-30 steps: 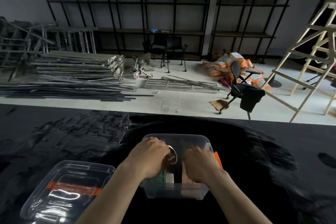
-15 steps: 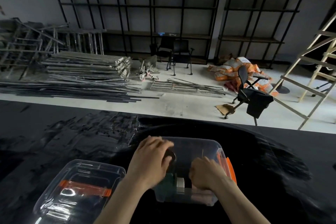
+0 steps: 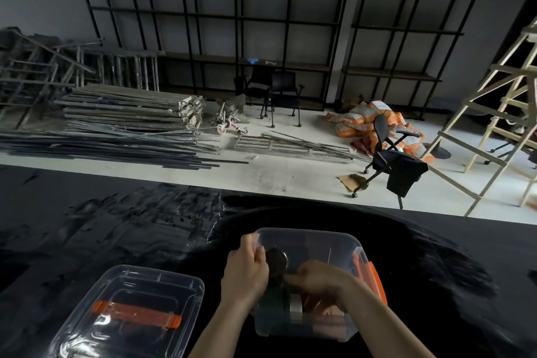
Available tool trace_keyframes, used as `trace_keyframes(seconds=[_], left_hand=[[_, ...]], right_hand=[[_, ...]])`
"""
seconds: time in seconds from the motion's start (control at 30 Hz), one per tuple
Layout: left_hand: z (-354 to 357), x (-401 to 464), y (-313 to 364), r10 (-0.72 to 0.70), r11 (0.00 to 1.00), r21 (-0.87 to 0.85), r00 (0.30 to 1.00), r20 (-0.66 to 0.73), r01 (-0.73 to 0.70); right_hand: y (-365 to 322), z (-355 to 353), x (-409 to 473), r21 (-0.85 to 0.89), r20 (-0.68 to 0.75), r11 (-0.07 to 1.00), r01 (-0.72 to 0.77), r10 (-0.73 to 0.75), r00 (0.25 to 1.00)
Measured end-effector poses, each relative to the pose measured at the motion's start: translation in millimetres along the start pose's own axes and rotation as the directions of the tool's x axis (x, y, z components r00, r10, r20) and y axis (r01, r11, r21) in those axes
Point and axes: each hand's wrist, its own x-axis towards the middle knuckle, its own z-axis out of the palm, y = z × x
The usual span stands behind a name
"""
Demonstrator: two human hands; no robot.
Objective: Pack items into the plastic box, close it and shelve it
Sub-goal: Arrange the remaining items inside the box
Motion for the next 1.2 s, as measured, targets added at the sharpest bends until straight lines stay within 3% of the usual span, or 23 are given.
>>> trace_keyframes(seconds=[0.23, 0.3, 0.37, 0.43, 0.57, 0.67, 0.77, 0.9, 0.93, 1.0, 1.07, 1.13, 1.2], left_hand=[[-6, -2, 6, 0.02, 0.999, 0.029, 0.999, -0.026, -0.019], [-55, -5, -28, -0.022, 0.999, 0.027, 0.993, -0.12, 0.025], [-59, 0, -33, -0.02, 0.999, 0.031, 0.99, -0.136, 0.025], [-62, 1, -34, -0.01, 0.999, 0.033, 0.99, -0.143, 0.015], [-62, 7, -26, -0.009, 0.999, 0.029, 0.988, -0.154, 0.013], [-62, 10, -23, -0.016, 0.999, 0.025, 0.987, -0.16, 0.02], [-61, 12, -18, -0.024, 0.999, 0.025, 0.989, -0.143, 0.027], [-58, 22, -9, -0.007, 1.0, 0.005, 0.993, -0.115, 0.008], [-58, 24, -9, 0.004, 1.0, -0.023, 0.995, -0.099, -0.006], [-52, 17, -3, 0.04, 0.995, -0.088, 0.995, -0.09, -0.048], [-45, 3, 5, 0.072, 0.983, -0.158, 0.985, -0.155, -0.097], [-46, -8, 8, 0.066, 0.969, -0.215, 0.968, -0.243, -0.12], [-66, -10, -5, 0.035, 0.967, -0.231, 0.953, -0.301, -0.109]], right_hand=[[4, -2, -3, 0.286, -0.092, 0.946, 0.151, -0.13, 0.987], [-43, 34, -4, 0.306, -0.045, 0.925, 0.223, -0.221, 0.974], [-51, 43, 0, 0.373, -0.023, 0.9, 0.228, -0.236, 0.971], [-57, 47, 7, 0.394, -0.03, 0.893, 0.216, -0.222, 0.975], [-63, 37, 19, 0.39, -0.227, 0.907, 0.16, -0.074, 0.971], [-67, 35, 26, 0.411, -0.12, 0.909, 0.065, -0.016, 0.993], [-69, 40, 29, 0.471, 0.0, 0.881, 0.045, -0.051, 0.999], [-69, 33, 32, 0.408, -0.059, 0.909, 0.084, -0.065, 0.996], [-69, 32, 31, 0.398, -0.129, 0.91, 0.116, -0.069, 0.989], [-61, 24, 19, 0.262, -0.416, 0.938, 0.225, -0.101, 0.904], [-48, 14, -6, 0.024, -0.702, 0.952, 0.305, -0.201, 0.683], [-45, 8, -34, -0.086, -0.811, 0.904, 0.419, -0.307, 0.497], [-60, 17, -47, -0.105, -0.808, 0.831, 0.546, -0.391, 0.441]])
